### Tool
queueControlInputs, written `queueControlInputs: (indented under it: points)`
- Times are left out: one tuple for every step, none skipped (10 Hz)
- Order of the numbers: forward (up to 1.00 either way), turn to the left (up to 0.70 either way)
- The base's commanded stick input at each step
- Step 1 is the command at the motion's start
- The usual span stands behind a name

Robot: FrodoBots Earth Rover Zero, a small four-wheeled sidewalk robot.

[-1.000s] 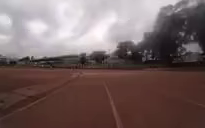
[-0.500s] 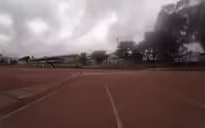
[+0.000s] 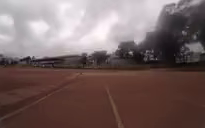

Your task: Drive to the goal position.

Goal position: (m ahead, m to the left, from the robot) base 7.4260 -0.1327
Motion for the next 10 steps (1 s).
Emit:
queueControlInputs:
  points:
    - [0.7, 0.0]
    - [0.7, 0.0]
    - [0.7, 0.0]
    - [0.7, 0.0]
    - [0.7, 0.0]
    - [0.7, 0.0]
    - [0.7, 0.0]
    - [0.7, 0.0]
    - [0.7, 0.0]
    - [0.7, 0.0]
